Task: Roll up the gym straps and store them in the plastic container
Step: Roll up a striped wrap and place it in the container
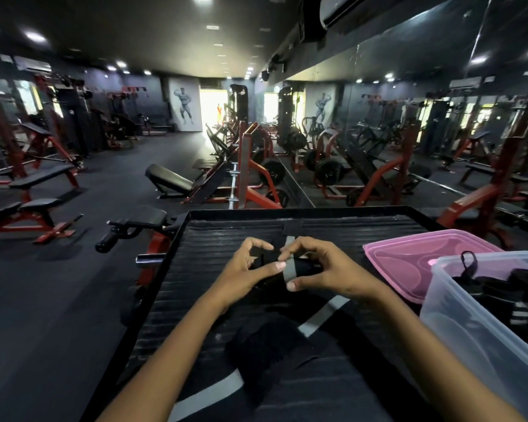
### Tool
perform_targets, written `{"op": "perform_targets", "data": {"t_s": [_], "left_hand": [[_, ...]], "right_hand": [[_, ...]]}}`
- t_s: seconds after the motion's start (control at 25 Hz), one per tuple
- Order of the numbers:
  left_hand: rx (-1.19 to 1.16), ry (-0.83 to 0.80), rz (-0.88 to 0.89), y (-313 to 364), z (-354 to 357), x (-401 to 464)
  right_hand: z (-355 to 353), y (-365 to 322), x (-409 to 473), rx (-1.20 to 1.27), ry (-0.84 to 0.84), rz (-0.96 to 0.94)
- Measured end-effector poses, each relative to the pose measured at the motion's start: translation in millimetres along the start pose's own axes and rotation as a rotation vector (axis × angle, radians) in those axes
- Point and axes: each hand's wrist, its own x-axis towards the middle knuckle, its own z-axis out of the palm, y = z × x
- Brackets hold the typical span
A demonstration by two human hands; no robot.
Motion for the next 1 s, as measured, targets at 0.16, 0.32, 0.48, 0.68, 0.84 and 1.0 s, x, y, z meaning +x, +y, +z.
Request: {"op": "perform_targets", "data": {"t_s": [0.16, 0.32, 0.48, 0.68, 0.84, 1.0], "left_hand": [[-0.025, 0.062, -0.004, 1.7, 12.6, 1.5], [0.005, -0.024, 0.071, 3.7, 9.1, -1.6], [0.171, 0.016, 0.171, 0.5, 10.9, 0.3], [0.108, -0.124, 0.03, -0.7, 19.9, -9.6], [0.122, -0.13, 0.012, 1.6, 20.2, -7.0], [0.162, -0.142, 0.02, -7.2, 15.8, -3.3]], "right_hand": [[7.0, 9.2, -1.4, -0.103, 0.157, -0.038], [4.5, 9.1, -1.1, 0.025, 0.246, -0.016], [5.9, 6.4, -1.8, 0.15, 0.263, 0.065], [16.8, -0.3, -3.9, -0.003, 0.302, 0.065], [15.3, -3.4, -6.3, -0.187, 0.234, 0.03], [14.0, -0.7, -4.4, -0.117, 0.213, -0.018]]}}
